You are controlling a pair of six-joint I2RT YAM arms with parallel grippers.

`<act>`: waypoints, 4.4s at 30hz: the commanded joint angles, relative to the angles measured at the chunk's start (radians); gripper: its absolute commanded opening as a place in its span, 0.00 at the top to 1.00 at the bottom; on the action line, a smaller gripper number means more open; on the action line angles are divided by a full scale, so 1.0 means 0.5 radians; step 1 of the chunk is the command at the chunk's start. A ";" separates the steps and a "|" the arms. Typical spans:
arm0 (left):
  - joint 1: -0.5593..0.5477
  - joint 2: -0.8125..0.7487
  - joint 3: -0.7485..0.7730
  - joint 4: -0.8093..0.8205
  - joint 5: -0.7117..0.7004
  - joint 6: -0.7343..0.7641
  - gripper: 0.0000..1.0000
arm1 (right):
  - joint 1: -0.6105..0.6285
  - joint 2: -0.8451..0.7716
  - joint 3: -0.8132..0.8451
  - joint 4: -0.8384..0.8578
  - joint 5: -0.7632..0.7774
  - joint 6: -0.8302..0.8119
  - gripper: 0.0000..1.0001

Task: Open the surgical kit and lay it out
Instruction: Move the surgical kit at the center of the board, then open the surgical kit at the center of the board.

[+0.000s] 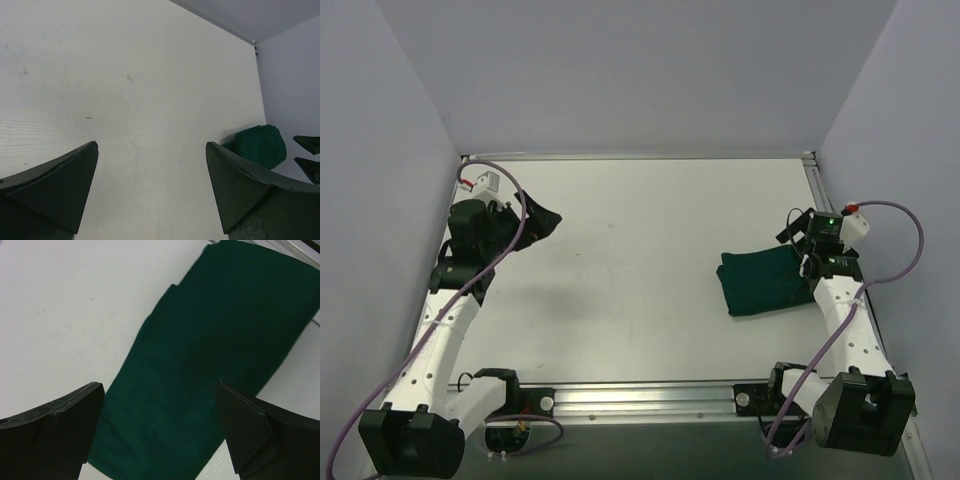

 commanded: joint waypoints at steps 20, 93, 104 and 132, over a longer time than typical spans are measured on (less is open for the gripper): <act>-0.039 0.095 0.024 0.065 0.611 -0.093 0.07 | -0.550 0.629 -0.247 0.309 -0.475 -0.223 0.00; -1.262 1.586 1.088 -0.075 -0.192 0.170 0.98 | 0.662 0.835 0.787 0.011 -0.260 -0.580 0.00; -1.514 2.365 2.048 -0.349 0.022 0.254 0.98 | 0.128 0.550 0.655 0.048 -0.309 -0.362 0.00; -0.837 1.623 1.478 -0.309 0.184 0.288 0.05 | 0.229 1.049 0.618 0.208 -0.729 -0.463 0.00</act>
